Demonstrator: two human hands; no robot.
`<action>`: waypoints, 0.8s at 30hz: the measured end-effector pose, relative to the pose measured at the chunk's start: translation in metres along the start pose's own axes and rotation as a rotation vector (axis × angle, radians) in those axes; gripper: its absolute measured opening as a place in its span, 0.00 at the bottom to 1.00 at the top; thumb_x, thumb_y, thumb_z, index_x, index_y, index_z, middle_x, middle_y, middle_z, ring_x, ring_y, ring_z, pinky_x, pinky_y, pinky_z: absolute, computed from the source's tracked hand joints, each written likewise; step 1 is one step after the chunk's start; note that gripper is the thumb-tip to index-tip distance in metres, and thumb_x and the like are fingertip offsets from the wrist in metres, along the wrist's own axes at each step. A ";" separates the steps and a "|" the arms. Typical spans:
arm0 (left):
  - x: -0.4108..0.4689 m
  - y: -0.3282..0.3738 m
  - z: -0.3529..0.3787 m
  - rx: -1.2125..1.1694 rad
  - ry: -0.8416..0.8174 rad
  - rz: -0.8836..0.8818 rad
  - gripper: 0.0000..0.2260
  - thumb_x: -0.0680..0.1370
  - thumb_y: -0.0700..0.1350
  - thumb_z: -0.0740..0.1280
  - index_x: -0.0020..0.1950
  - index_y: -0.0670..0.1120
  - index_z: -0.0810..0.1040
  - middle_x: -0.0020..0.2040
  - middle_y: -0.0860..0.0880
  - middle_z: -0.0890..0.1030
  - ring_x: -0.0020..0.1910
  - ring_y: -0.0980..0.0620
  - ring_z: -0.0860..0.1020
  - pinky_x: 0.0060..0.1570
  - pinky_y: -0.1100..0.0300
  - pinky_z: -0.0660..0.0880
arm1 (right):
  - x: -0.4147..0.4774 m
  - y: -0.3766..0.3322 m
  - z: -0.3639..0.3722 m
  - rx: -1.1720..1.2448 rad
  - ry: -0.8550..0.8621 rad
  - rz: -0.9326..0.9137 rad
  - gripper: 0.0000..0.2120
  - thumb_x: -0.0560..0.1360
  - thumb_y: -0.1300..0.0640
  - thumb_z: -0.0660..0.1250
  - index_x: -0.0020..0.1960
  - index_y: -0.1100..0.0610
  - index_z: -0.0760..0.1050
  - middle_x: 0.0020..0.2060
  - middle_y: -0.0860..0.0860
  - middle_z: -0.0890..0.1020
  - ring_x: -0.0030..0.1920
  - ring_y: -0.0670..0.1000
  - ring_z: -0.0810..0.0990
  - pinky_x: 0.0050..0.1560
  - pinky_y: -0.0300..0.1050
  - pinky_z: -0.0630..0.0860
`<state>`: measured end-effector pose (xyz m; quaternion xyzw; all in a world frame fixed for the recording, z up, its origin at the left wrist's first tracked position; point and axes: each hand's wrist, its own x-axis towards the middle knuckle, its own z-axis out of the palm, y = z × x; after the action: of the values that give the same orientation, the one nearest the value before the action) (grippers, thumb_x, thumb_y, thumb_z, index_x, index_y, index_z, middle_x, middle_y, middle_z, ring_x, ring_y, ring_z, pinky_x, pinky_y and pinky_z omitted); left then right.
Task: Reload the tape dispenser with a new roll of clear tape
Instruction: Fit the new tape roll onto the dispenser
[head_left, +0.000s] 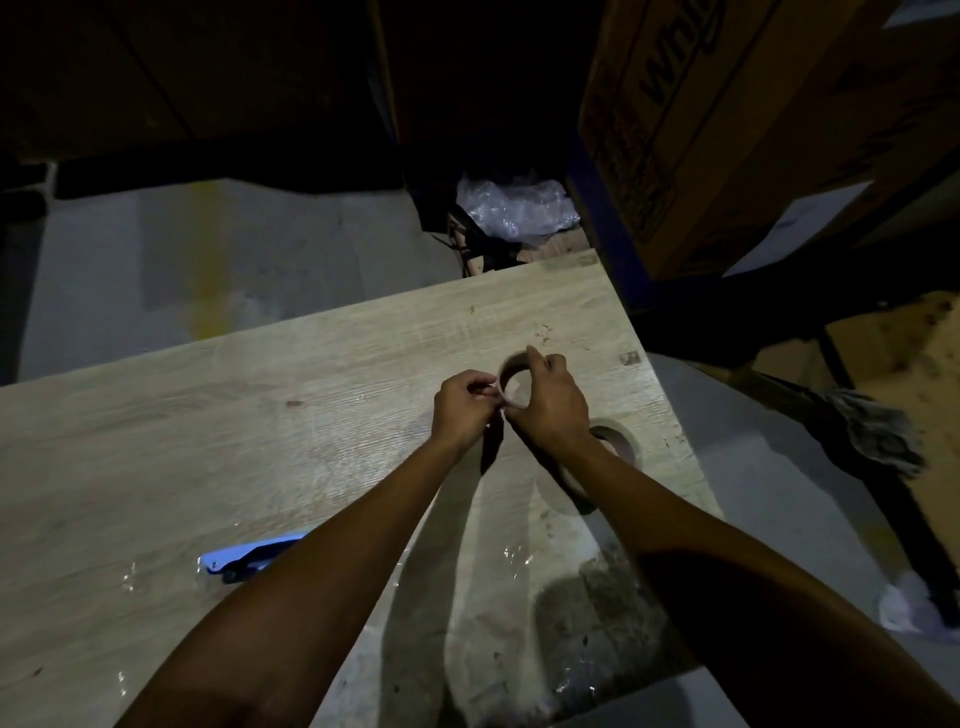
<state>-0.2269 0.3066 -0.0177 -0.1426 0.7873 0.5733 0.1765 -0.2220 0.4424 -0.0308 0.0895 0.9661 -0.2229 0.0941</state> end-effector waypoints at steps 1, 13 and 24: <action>-0.001 0.000 -0.001 -0.004 -0.002 0.000 0.12 0.73 0.30 0.70 0.55 0.39 0.82 0.47 0.39 0.85 0.49 0.41 0.84 0.53 0.47 0.82 | 0.000 0.001 -0.001 0.021 -0.018 -0.004 0.47 0.66 0.46 0.78 0.77 0.50 0.56 0.69 0.56 0.66 0.62 0.59 0.76 0.57 0.52 0.80; -0.055 -0.004 0.011 -0.068 0.081 0.078 0.07 0.79 0.36 0.65 0.52 0.46 0.80 0.49 0.41 0.84 0.49 0.41 0.83 0.54 0.42 0.80 | -0.054 0.051 -0.047 0.280 0.043 0.010 0.53 0.65 0.33 0.74 0.80 0.51 0.52 0.76 0.56 0.62 0.74 0.58 0.66 0.69 0.59 0.71; -0.096 -0.023 0.063 -0.062 -0.073 -0.005 0.07 0.77 0.38 0.68 0.53 0.43 0.82 0.51 0.44 0.85 0.52 0.44 0.83 0.57 0.46 0.80 | -0.112 0.089 -0.039 0.190 -0.015 0.247 0.63 0.55 0.27 0.72 0.79 0.49 0.47 0.73 0.59 0.64 0.72 0.63 0.65 0.63 0.59 0.73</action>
<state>-0.1235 0.3619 -0.0120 -0.1291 0.7618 0.6019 0.2019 -0.0998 0.5235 -0.0086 0.2147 0.9216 -0.3008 0.1189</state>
